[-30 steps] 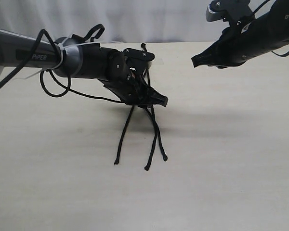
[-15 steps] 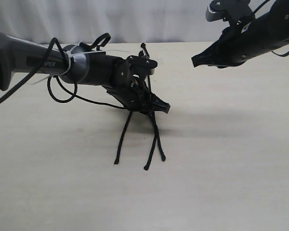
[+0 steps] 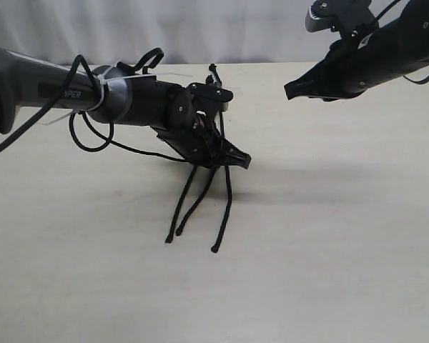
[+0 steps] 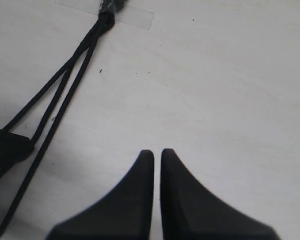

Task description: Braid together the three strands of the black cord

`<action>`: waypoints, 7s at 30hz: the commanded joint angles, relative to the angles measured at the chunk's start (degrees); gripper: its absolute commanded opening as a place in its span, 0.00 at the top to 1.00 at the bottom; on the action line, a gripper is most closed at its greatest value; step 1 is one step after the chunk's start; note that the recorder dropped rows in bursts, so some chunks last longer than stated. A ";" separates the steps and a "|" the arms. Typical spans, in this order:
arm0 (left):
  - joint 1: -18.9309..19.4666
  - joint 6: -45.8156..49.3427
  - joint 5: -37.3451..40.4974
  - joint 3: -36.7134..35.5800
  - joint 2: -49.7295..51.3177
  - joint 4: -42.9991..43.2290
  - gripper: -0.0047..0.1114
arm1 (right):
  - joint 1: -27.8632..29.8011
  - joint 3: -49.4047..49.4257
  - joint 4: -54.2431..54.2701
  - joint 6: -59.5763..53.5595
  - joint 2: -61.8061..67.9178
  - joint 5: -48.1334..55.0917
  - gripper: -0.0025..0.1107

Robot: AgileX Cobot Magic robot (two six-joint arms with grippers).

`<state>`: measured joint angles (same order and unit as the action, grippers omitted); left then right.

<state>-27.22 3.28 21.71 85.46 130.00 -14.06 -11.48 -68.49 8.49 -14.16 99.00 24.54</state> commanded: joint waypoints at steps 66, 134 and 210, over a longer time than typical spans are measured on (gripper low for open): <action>-0.91 11.70 31.85 9.88 -3.62 5.92 0.66 | 0.02 0.26 0.22 -0.41 0.12 -0.76 0.94; 11.14 13.48 16.72 5.22 5.28 34.30 0.96 | 0.02 0.26 0.11 -0.41 0.12 -0.88 0.94; 13.12 -1.65 12.59 -8.22 -25.97 24.86 0.96 | -12.24 -0.78 6.39 -4.54 1.31 5.43 0.90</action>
<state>-16.49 4.52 37.84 80.14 107.16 11.40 -18.60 -68.65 14.10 -17.50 99.38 29.28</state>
